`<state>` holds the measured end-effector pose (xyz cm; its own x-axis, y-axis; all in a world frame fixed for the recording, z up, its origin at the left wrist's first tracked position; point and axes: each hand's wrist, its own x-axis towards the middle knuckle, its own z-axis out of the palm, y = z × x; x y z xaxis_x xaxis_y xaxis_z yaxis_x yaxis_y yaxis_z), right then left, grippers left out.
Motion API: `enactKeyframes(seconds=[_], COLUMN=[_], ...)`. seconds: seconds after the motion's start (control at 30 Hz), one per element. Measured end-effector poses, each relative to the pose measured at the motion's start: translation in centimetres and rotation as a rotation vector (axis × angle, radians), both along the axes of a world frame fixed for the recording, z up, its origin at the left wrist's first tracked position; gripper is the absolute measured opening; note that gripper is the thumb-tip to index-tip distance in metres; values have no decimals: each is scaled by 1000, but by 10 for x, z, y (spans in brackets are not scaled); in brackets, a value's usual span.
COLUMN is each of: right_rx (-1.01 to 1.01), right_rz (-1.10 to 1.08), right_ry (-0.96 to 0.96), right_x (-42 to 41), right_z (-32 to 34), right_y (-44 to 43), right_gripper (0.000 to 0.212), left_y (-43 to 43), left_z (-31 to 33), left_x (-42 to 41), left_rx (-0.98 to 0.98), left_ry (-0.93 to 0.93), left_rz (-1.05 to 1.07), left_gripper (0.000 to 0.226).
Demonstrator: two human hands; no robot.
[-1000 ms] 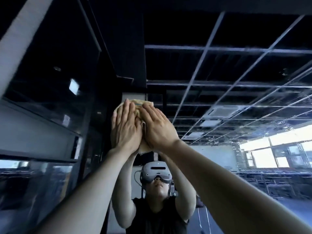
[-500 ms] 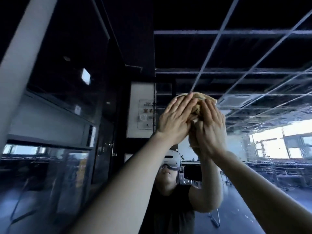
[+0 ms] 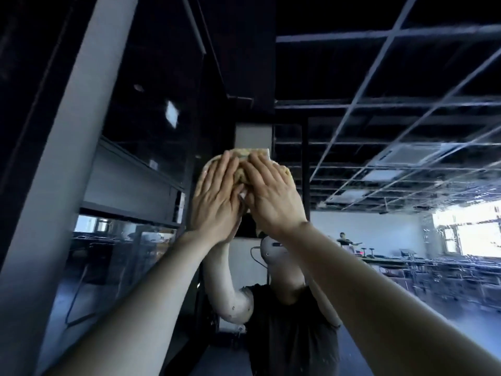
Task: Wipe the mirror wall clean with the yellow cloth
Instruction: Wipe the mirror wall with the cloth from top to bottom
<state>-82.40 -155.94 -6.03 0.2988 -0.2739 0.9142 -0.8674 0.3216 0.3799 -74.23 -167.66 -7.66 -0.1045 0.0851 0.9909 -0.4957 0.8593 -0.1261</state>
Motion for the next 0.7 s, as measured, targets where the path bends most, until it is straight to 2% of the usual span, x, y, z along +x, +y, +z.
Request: enactKeyframes(seconds=[0.17, 0.27, 0.33, 0.53, 0.63, 0.7], right_rx=[119, 172, 146, -56, -45, 10], right_rz=[-30, -61, -76, -98, -34, -40], right_ry=[155, 200, 169, 18, -111, -173], right_x=[-8, -25, -41, -122, -133, -134], right_z=[-65, -62, -53, -58, -63, -42], right_y=[15, 30, 50, 150, 174, 180], right_gripper=[56, 54, 54, 53, 59, 71], left_y=[3, 28, 51, 150, 163, 158], left_z=[-85, -89, -75, -43, -31, -4], left_x=[-10, -34, -54, -118, -127, -124], left_rx=[56, 178, 206, -20, -156, -250], left_ry=[23, 128, 135, -75, -183, -216], left_rz=[36, -39, -65, -129, -118, -40], left_gripper=[59, 61, 62, 57, 59, 63])
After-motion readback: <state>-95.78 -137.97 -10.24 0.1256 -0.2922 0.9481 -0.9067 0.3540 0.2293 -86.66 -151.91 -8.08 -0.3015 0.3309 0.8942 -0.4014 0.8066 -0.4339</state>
